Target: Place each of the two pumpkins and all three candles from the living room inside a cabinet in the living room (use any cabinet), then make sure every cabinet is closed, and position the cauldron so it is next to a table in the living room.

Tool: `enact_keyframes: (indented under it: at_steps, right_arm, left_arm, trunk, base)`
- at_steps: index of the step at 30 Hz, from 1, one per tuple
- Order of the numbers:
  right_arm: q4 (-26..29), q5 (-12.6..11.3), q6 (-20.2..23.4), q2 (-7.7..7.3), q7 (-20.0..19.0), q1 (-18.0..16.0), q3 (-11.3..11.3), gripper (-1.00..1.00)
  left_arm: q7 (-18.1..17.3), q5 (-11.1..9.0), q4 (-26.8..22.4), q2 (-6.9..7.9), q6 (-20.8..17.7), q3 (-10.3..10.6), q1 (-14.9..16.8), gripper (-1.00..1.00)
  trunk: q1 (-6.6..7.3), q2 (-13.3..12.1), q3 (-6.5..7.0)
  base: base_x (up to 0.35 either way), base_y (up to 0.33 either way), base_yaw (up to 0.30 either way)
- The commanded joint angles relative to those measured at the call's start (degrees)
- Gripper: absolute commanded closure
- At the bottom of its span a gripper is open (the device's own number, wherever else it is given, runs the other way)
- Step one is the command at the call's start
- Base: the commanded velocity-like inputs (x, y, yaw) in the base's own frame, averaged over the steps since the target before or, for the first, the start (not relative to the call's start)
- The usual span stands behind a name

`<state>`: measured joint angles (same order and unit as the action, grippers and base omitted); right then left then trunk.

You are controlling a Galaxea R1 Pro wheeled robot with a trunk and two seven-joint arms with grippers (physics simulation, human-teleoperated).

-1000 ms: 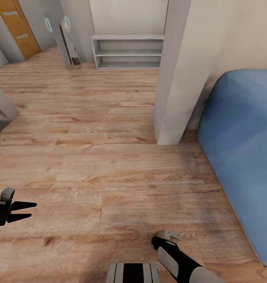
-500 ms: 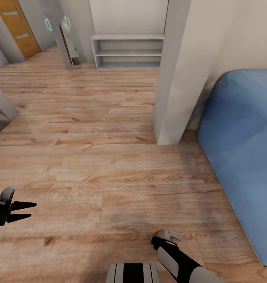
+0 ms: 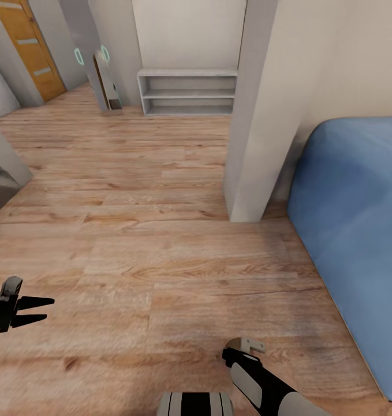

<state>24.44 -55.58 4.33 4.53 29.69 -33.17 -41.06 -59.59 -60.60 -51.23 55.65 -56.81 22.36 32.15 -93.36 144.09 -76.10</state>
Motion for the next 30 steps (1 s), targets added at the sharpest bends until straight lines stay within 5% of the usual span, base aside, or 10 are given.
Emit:
enact_keyframes:
  at_steps: [1,11,23,30]
  right_arm:
    - [0.08,-0.22,0.33,-0.07,0.46,-0.05,-0.42,1.0]
    - [0.13,-0.72,0.34,-0.2,0.0,-0.07,-0.29,1.0]
    - [1.02,-0.81,0.57,-0.48,-0.99,-0.13,-0.09,1.0]
    - [1.27,-0.5,6.66,-0.22,-0.34,-0.14,0.22,1.0]
  left_arm:
    - [-0.14,-0.22,0.04,-0.03,-0.23,0.35,0.11,-1.0]
    - [1.83,0.46,0.21,-2.51,0.19,1.69,0.12,-1.0]
    - [3.61,0.98,-0.28,-2.74,0.28,1.65,0.14,-1.0]
    - [12.92,2.0,-0.26,-2.74,0.36,0.58,0.15,-1.0]
  trunk:
    - [0.03,0.0,0.18]
    - [0.16,-0.06,1.29]
    - [0.45,-0.21,3.73]
    - [0.63,-0.3,5.28]
  base:
    - [0.0,0.0,0.0]
    - [0.0,0.0,0.0]
    - [0.0,0.0,0.0]
    - [0.0,0.0,0.0]
